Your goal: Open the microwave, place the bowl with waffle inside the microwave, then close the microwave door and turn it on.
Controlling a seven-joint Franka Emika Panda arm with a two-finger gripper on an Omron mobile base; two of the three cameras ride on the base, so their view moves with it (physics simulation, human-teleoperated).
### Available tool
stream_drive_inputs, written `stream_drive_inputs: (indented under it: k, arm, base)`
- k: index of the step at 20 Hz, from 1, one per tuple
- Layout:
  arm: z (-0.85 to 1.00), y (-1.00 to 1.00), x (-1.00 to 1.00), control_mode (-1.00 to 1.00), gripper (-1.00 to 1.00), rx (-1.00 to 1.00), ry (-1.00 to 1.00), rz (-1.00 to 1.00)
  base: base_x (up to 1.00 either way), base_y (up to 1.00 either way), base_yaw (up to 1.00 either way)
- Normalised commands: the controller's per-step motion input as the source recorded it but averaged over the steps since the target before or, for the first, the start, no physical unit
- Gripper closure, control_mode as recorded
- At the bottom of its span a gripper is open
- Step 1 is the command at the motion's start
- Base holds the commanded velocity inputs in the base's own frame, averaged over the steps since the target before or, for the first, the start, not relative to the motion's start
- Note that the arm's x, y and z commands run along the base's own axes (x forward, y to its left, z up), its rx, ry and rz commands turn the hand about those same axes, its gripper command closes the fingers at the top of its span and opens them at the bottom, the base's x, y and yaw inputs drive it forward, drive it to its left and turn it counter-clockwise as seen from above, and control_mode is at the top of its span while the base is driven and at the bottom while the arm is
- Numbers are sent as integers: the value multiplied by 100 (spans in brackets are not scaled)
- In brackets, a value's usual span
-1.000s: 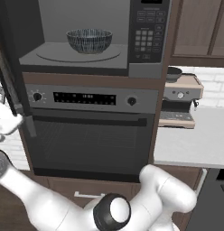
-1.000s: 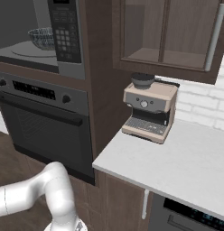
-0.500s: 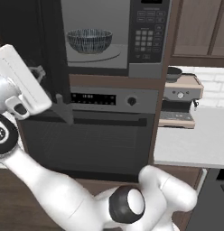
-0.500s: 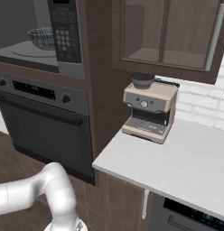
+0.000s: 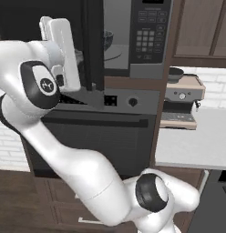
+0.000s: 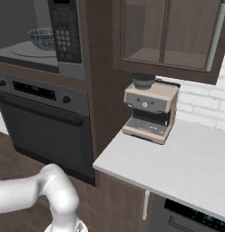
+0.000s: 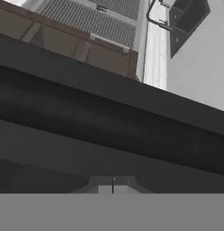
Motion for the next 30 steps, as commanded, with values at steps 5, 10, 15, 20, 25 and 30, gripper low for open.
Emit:
stream_drive_inputs:
  k: [5,10,15,20,25,30]
  arm:
    - [-4,-98,92,-100,100,20,5,15]
    - [-22,-93,100,-100,100,11,12,18]
    - [-23,-71,100,-100,100,5,15,18]
    - [-14,-63,100,-100,100,6,12,18]
    - [-24,-34,100,-100,100,2,10,16]
    - [-54,-6,100,-100,100,-2,11,18]
  base:
    - [0,0,0]
    - [0,0,0]
    - [0,0,0]
    - [0,0,0]
    - [0,0,0]
    - [0,0,0]
